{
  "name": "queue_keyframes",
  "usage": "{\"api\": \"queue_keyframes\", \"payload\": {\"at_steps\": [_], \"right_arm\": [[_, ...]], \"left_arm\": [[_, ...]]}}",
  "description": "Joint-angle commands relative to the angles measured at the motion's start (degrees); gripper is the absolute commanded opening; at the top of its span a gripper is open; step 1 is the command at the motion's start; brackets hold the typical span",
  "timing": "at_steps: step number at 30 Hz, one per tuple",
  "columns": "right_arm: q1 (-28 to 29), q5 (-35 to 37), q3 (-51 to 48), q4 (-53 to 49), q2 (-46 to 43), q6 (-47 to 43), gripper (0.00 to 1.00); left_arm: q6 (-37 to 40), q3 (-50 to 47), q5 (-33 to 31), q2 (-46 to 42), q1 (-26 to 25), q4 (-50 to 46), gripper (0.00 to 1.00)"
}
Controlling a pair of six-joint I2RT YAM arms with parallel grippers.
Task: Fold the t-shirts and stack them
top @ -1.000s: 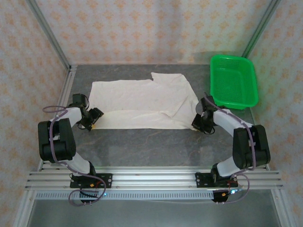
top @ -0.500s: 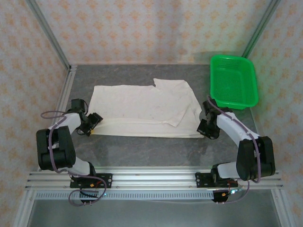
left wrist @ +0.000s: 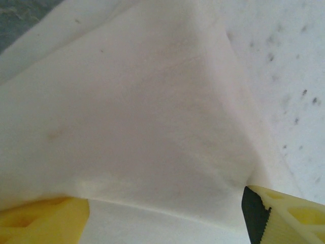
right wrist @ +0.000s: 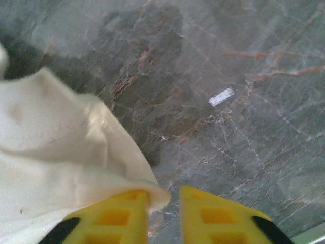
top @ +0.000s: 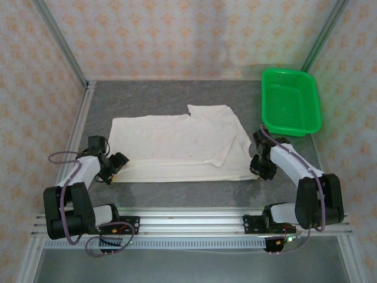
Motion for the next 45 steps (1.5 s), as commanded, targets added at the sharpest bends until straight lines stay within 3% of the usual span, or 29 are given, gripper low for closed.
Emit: {"api": "queue_keyframes", "payload": {"at_steps": [1,3,7,13,18,29,45], "right_arm": [[-0.1,5.4,3.5,1.2,-3.3,2.2,0.42],[-0.1,4.9,6.7,0.2,-5.0,1.0,0.49],[1.0,-8.4,11.4,3.7,-6.9,0.0,0.58],[12.9,-21.4,14.8,11.0,1.7,5.6,0.57],[18.1,-24.5,12.6,17.8,8.3,10.9,0.53],[18.3,-25.2,9.8,18.3,13.9,10.8,0.5],[18.3,-23.6,10.7,19.3,19.3,9.9,0.46]], "left_arm": [[-1.0,1.3,-2.2,-1.9,-0.2,-6.0,0.85],[-0.9,5.1,-1.9,-4.8,-0.4,-8.9,0.87],[-1.8,13.0,-1.2,-9.8,-1.4,-14.3,0.9],[-2.9,22.2,-1.6,-10.6,-6.0,-17.2,0.95],[0.3,27.8,-10.2,-9.8,-18.0,-16.9,0.96],[-0.4,23.5,-15.9,-11.0,-32.1,-10.4,0.96],[-0.8,21.4,-17.8,-15.3,-34.5,-10.0,0.95]]}}
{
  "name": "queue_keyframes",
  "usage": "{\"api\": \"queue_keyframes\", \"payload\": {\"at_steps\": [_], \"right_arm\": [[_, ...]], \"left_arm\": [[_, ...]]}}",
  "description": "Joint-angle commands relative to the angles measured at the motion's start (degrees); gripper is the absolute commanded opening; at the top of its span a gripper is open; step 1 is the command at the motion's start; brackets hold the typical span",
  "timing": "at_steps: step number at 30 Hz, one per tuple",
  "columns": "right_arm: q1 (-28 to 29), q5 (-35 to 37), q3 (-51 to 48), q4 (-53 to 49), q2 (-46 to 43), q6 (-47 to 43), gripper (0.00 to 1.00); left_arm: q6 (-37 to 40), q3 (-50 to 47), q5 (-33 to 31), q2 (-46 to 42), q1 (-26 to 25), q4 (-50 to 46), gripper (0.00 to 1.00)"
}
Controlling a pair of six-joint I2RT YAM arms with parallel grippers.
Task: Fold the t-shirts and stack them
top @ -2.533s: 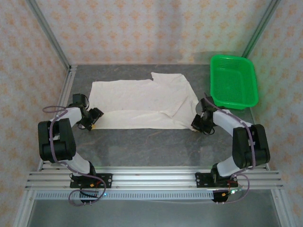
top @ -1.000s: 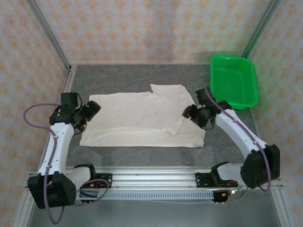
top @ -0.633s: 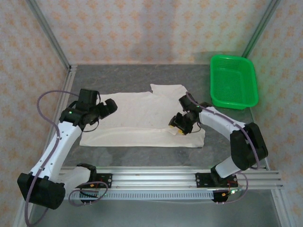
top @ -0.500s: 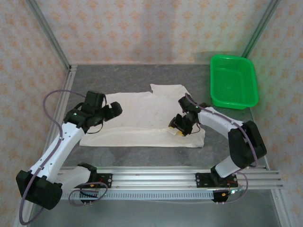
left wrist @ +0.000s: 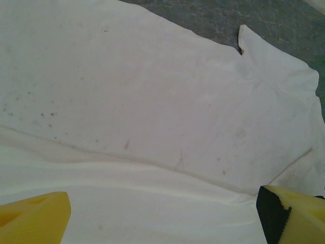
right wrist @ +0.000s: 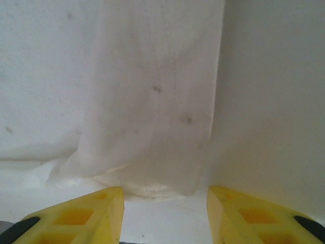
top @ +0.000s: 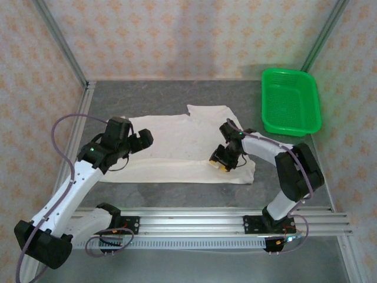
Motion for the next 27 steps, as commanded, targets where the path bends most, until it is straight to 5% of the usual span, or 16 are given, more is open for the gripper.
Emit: {"api": "queue_keyframes", "payload": {"at_steps": [1,12,22,27], "right_arm": [[0.3,1.2,0.6,1.1,1.4,-0.4,0.45],[0.2,1.9,3.5,3.1,4.0,-0.5,0.15],[0.2,1.1,8.1,2.0,6.0,-2.0,0.0],[0.2,1.9,12.9,0.6,9.6,-4.2,0.0]], "left_arm": [[-0.3,-1.1,-2.6,-0.6,-0.3,0.7,0.95],[0.0,-1.0,-2.6,-0.6,-0.3,0.8,0.95],[-0.3,-2.6,-2.5,-0.3,-0.3,1.4,0.95],[-0.9,-4.1,-2.2,-0.1,-0.4,2.1,0.94]]}}
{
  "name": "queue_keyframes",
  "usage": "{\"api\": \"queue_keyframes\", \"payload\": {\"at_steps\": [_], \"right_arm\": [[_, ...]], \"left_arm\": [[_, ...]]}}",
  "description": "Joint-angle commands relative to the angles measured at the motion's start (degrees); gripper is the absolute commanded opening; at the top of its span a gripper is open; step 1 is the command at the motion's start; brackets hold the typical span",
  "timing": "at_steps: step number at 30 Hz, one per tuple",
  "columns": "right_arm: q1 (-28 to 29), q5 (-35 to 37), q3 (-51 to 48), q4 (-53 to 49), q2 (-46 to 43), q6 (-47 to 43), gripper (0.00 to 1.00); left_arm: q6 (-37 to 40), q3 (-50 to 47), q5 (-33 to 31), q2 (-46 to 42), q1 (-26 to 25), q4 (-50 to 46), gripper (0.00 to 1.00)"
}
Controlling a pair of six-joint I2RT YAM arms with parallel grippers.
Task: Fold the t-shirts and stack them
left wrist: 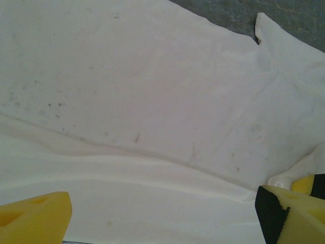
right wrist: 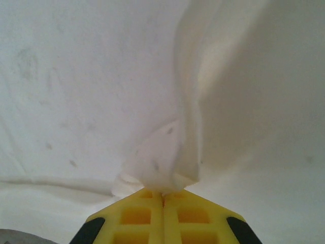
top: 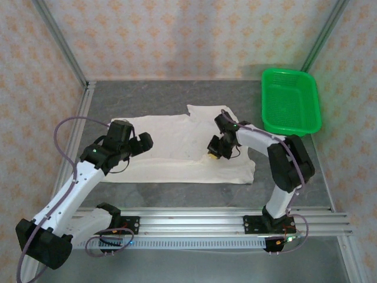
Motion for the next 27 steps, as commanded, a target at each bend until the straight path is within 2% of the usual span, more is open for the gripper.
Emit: {"api": "queue_keyframes", "payload": {"at_steps": [1,3,8,11,15,19,24,27], "right_arm": [[0.1,1.4,4.8,-1.6,2.8,-2.6,0.0],[0.0,1.3,7.4,-1.8,4.7,-3.4,0.0],[-0.3,-0.3,13.2,-0.7,8.7,-4.7,0.15],[-1.3,-1.2,14.7,0.9,8.0,-4.6,0.24],[-3.7,-0.2,13.2,1.3,0.8,-6.4,0.5],[-8.2,1.5,9.8,-2.9,-9.5,-8.4,0.65],[-15.9,3.8,1.3,-8.3,-22.0,-11.0,0.77],[-19.4,1.9,-5.1,-9.3,-25.0,-10.7,0.76]], "left_arm": [[-0.8,-1.3,-1.7,-0.1,-0.3,1.4,0.94],[-0.8,-1.8,-1.9,-0.2,-0.3,1.3,0.94],[-1.7,-3.4,-3.1,-0.3,-0.4,0.4,0.94],[-2.6,-4.1,-4.3,-0.3,-0.4,-0.5,0.94],[-4.0,-4.5,-6.6,-0.3,-0.3,-2.0,0.95],[-5.2,-4.3,-9.2,-0.2,0.1,-3.4,0.95],[-5.6,-4.6,-8.9,-0.1,3.9,-3.7,0.98],[-5.5,-5.3,-6.0,1.1,8.3,-3.9,0.98]]}}
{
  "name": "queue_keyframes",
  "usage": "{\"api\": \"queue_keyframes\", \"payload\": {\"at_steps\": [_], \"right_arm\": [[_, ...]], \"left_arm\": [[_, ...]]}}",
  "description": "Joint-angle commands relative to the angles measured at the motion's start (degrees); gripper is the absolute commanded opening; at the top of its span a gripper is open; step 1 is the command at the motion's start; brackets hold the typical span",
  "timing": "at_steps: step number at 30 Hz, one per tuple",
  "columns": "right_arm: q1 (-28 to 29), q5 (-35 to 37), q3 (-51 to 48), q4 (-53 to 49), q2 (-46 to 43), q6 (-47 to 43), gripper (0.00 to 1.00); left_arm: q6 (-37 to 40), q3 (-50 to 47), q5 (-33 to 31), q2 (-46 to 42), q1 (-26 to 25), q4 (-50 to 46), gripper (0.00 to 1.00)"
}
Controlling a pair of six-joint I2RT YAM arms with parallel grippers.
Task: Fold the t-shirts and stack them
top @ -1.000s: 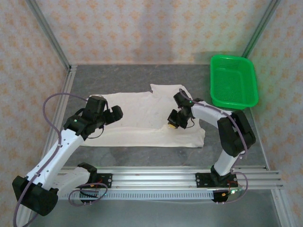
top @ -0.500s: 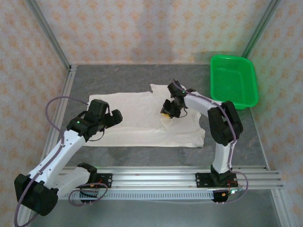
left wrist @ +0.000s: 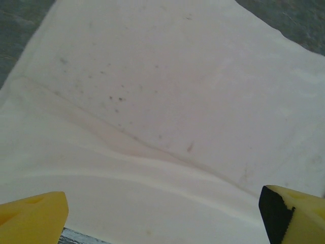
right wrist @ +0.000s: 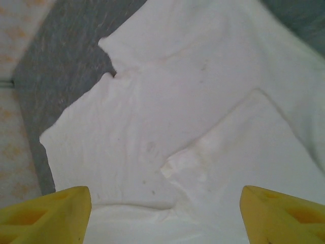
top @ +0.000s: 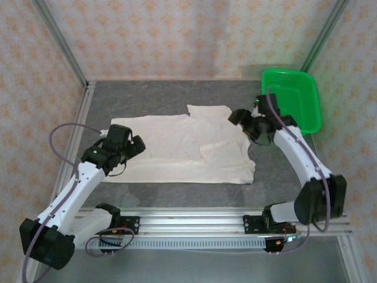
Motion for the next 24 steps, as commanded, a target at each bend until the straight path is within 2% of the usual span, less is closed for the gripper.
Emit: {"api": "queue_keyframes", "payload": {"at_steps": [1,4,7,12,15,21,24], "right_arm": [[-2.2,-0.4,-8.0,-5.3,-0.8,-1.1,0.74],[-2.2,-4.0,-14.0,0.3,-1.0,1.5,0.63],[-2.0,-5.1,-18.6,5.4,0.3,4.9,0.41],[-1.4,-2.9,-21.8,8.2,4.6,6.2,0.25],[-0.7,-0.5,-22.8,8.1,6.2,7.1,0.21],[2.4,9.2,-23.0,0.8,10.4,6.0,0.19],[3.8,13.1,-23.3,-3.1,10.9,5.2,0.18]], "left_arm": [[-0.8,-1.6,1.3,1.5,4.7,-1.9,0.97],[-0.3,-2.3,3.5,3.6,8.2,-1.3,0.93],[-0.2,-3.4,4.9,6.1,10.0,0.4,0.83],[-0.6,-5.0,3.3,13.0,11.0,3.0,0.6],[-0.8,-4.9,0.9,17.9,11.1,3.1,0.46],[-1.7,-7.4,0.9,26.3,11.0,6.2,0.34],[-1.2,-7.5,-0.3,29.2,10.8,5.1,0.32]]}}
